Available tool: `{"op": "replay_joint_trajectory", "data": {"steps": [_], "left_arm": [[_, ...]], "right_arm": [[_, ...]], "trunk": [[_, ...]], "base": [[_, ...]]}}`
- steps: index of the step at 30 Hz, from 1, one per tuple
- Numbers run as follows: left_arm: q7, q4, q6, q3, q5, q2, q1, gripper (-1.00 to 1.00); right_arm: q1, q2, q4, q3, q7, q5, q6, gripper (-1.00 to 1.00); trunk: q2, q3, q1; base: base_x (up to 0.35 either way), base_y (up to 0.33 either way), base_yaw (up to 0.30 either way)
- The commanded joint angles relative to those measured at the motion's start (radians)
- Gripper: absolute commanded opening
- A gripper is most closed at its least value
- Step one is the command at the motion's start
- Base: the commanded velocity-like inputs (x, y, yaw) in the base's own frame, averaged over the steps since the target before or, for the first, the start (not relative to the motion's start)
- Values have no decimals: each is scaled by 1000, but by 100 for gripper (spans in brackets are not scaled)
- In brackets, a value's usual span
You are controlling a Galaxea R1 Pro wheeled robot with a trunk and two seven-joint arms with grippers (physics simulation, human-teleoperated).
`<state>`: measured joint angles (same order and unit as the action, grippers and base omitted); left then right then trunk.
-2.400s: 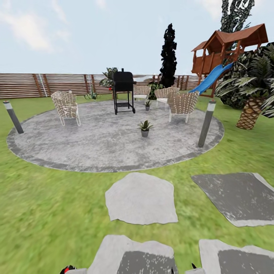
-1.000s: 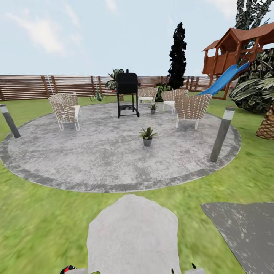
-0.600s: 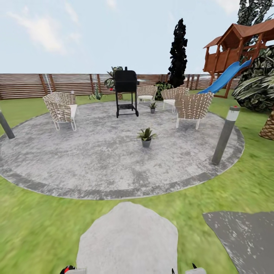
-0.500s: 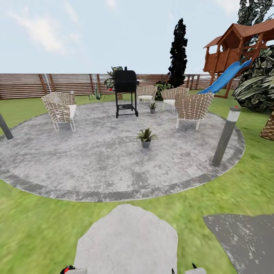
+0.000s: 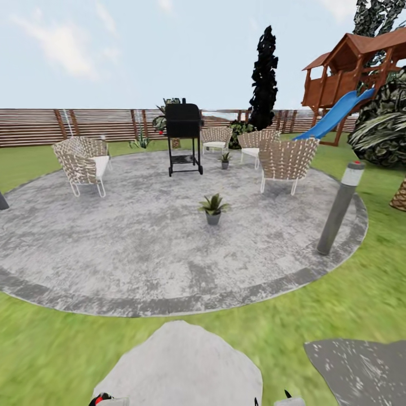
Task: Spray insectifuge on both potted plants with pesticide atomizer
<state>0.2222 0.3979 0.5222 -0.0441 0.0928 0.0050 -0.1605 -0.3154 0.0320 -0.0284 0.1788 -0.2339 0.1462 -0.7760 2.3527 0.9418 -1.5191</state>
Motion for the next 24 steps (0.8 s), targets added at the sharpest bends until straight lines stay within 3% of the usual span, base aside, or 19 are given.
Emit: {"op": "replay_joint_trajectory", "data": {"steps": [1,24], "left_arm": [[5,-1,2,-3,10,0,-1,-100],[5,-1,2,-3,10,0,-1,-100]], "right_arm": [[-1,0,1,2,-11,10,0,100],[-1,2,1,2,-10,10,0,100]], "trunk": [[0,1,0],[0,1,0]], "base": [[327,-117,0],[327,-117,0]]}}
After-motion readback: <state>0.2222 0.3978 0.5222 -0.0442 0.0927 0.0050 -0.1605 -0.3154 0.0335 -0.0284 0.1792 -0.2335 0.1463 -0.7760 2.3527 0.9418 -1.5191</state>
